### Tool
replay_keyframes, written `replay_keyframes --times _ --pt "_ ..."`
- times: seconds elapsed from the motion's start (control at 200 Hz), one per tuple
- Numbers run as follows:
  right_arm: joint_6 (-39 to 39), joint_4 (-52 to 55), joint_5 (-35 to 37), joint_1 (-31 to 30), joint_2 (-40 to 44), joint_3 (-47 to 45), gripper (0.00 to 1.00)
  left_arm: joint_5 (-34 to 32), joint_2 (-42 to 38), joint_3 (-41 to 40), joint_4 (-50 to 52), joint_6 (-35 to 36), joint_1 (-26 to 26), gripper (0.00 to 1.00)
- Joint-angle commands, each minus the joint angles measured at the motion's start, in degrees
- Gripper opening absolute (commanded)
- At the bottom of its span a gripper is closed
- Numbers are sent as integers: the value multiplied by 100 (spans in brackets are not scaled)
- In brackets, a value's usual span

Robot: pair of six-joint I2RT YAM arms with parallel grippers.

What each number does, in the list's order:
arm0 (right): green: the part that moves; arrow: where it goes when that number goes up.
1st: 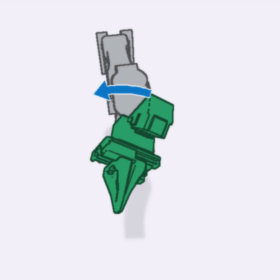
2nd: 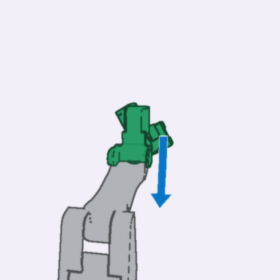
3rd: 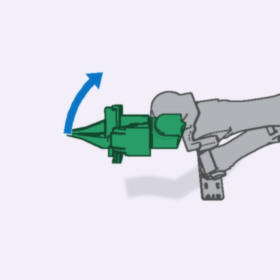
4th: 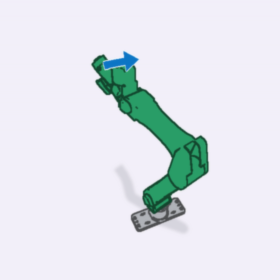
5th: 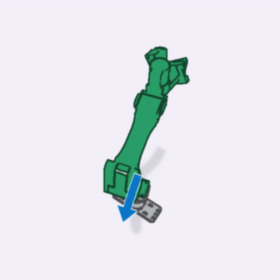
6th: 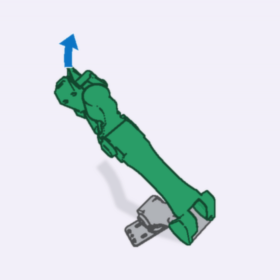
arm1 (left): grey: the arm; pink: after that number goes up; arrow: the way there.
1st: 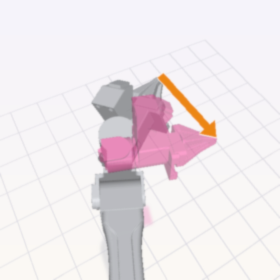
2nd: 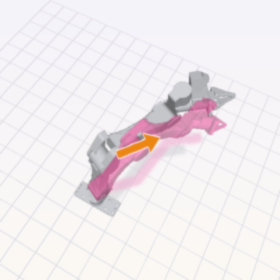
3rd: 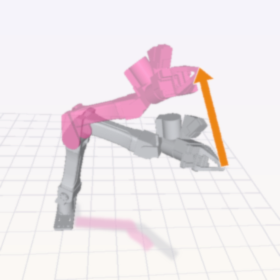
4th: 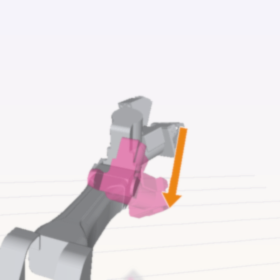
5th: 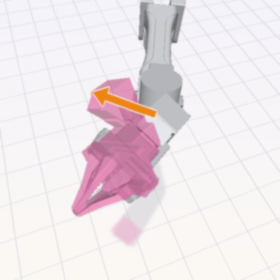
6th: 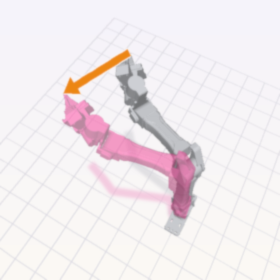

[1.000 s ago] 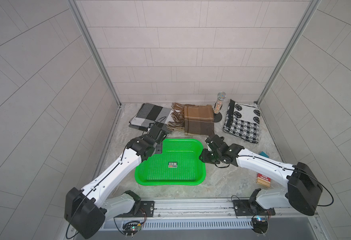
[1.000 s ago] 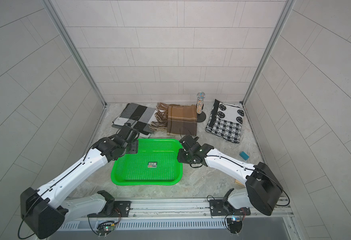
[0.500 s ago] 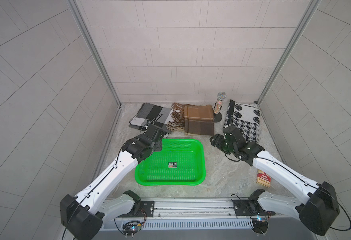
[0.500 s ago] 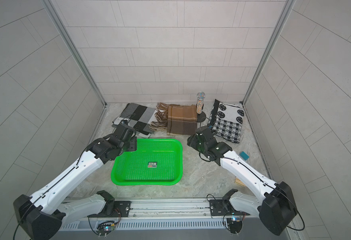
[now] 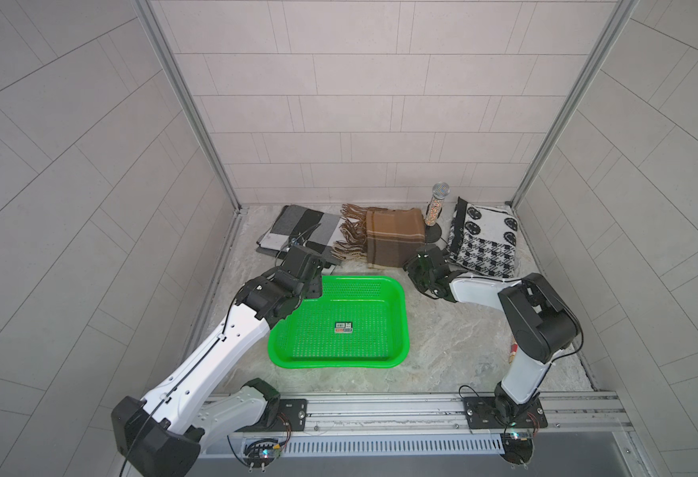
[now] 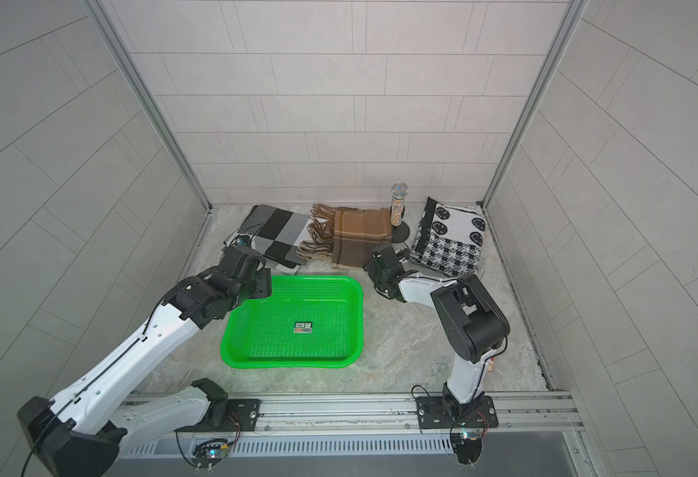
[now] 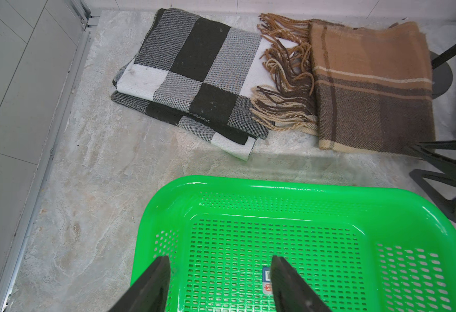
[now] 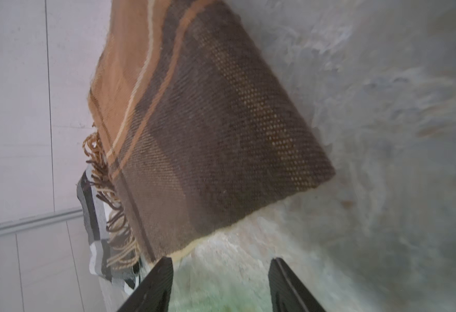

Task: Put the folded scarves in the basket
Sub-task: Move the scarf to the center of the board.

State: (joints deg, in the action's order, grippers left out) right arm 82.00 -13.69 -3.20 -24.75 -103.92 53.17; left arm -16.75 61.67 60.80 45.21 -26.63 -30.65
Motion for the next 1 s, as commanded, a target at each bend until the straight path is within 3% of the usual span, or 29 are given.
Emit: replay_keyframes --times 0.0,0.175,0.27,0.55,0.735,0.996 --pt "568 -656 188 -16 -358 148 59 58 -47 67 -35 -58 24 65" --pt "775 -701 145 -35 -979 502 55 40 -82 99 6 -18 24 64" --pt "1042 -922 159 -64 -1285 553 46 108 -100 98 38 -36 23 63" --pt "1197 -1244 219 -74 -1180 433 0 97 -282 90 155 -44 18 63" --pt "1113 -991 189 -56 -551 207 0 191 -306 111 161 -118 11 62" --pt "736 149 -122 5 447 -205 0 438 -324 201 180 -167 7 62"
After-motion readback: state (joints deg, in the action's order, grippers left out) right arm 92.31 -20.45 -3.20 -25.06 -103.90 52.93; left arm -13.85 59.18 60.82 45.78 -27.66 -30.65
